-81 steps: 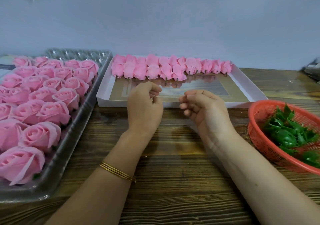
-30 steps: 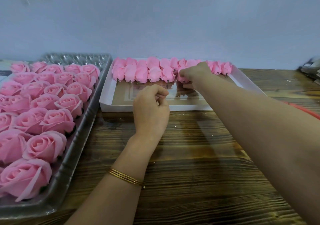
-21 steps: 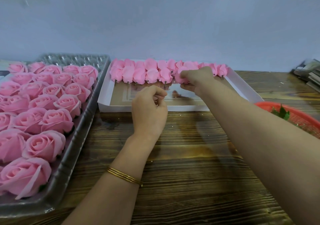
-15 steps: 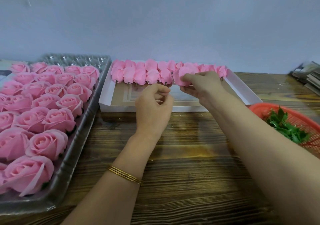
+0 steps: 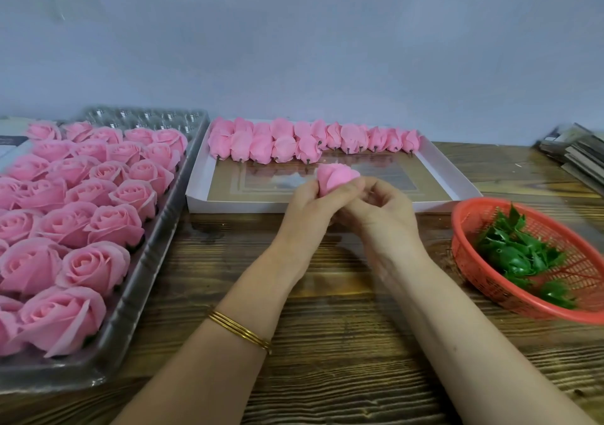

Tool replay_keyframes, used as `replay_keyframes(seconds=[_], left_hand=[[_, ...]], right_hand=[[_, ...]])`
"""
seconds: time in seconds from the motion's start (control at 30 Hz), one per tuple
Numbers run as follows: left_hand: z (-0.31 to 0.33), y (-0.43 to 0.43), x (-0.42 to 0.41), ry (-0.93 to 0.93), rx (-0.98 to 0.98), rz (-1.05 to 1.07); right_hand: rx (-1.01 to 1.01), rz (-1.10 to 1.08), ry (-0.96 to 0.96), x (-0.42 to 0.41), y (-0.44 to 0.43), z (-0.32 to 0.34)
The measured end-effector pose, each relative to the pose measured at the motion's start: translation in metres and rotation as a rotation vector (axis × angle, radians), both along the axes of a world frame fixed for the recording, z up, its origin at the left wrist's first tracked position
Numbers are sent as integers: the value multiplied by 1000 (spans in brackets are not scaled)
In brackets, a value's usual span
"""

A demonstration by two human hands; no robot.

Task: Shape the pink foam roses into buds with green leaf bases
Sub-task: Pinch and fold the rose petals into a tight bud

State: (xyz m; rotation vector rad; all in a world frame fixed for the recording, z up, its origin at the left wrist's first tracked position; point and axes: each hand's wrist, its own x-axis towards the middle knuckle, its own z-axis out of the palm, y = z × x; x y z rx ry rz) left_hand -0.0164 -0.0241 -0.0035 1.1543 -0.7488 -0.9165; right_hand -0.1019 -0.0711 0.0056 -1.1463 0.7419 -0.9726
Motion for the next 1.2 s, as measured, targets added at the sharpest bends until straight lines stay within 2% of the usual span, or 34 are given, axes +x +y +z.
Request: replay_keyframes(seconds=[0.17,0.47,0.73,0.97,1.07,1.2], left_hand=[[1,6,1,58,32,-17],[-4,12,2,43,87,-41],[-5,18,0,79,137,-3],[-9,42,6,20,169,157],[-8,46,8,-16,191,190],[-9,48,8,-78,182,110]], right_hand=[[18,81,3,-5,4,-5],[56,237,-48,-12,7,-12],[-69,228,132,-15,10,-12],[-191,334,267,-14,20,-7],[-187,314,285,-15,19,-5],[-161,331,246,-16,17,-1]])
